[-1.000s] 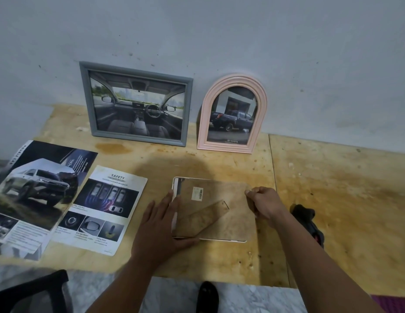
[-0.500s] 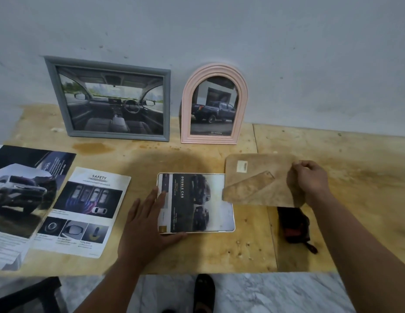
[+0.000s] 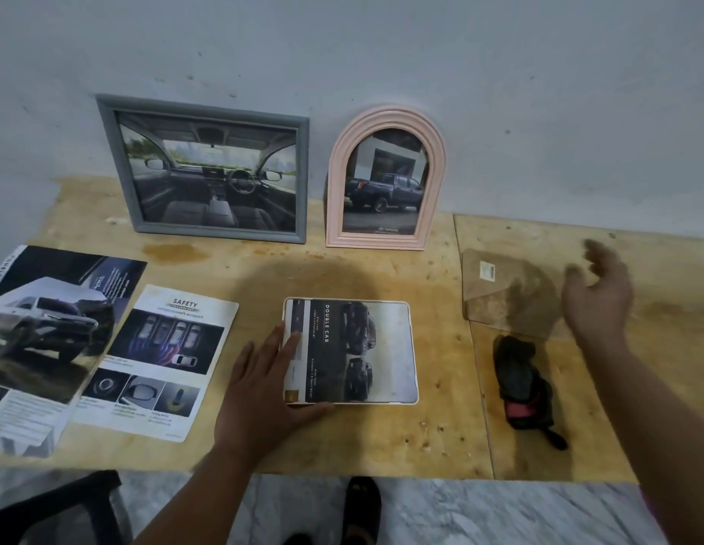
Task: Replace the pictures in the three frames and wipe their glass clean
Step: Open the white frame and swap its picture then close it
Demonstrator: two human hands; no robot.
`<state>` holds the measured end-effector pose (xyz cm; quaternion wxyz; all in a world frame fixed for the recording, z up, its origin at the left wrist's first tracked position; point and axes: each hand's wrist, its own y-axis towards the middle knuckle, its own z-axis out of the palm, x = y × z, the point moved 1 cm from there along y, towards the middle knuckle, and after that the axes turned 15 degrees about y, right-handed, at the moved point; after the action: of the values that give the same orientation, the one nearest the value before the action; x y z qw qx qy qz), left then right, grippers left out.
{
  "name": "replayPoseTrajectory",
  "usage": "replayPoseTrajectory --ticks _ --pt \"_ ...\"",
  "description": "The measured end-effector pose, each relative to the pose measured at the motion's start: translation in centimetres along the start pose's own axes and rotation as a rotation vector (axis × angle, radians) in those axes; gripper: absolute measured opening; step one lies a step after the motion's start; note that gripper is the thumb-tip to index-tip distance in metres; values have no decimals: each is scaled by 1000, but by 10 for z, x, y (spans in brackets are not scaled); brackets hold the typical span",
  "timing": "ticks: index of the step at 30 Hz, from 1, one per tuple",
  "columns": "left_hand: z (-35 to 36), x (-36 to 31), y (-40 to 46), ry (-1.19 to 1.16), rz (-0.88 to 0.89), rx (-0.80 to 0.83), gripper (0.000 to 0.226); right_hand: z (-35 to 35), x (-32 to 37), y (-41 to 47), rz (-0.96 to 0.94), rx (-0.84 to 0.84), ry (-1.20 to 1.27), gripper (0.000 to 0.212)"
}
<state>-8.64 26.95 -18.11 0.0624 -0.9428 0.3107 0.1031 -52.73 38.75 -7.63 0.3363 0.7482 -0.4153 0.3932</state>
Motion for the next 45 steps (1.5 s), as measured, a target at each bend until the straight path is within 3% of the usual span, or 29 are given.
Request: replayPoseTrajectory --ticks 4,6,8,10,16,28,33,38,45 --pt "0 1 0 14 8 23 115 67 25 -107 -266 580 -120 28" --pt "0 0 0 16 10 5 115 95 22 -142 -310 743 -367 50" --pt "-1 0 0 16 13 -6 115 114 14 -156 -261 795 -568 79" --pt "0 1 0 23 9 -9 115 125 10 -157 -213 788 -656 98" --pt "-1 -1 -1 26 -8 -18 115 130 2 -156 -165 784 -708 121" --pt "-2 0 -1 34 19 -85 115 130 -9 -164 -294 731 -708 120" --pt "2 1 -1 27 14 -78 116 131 -5 -153 -282 736 -633 111" --pt "10 4 -1 19 -2 -34 119 132 -8 -145 -318 680 -623 68" --pt "14 7 0 25 11 -30 120 133 -18 -157 -302 644 -568 66"
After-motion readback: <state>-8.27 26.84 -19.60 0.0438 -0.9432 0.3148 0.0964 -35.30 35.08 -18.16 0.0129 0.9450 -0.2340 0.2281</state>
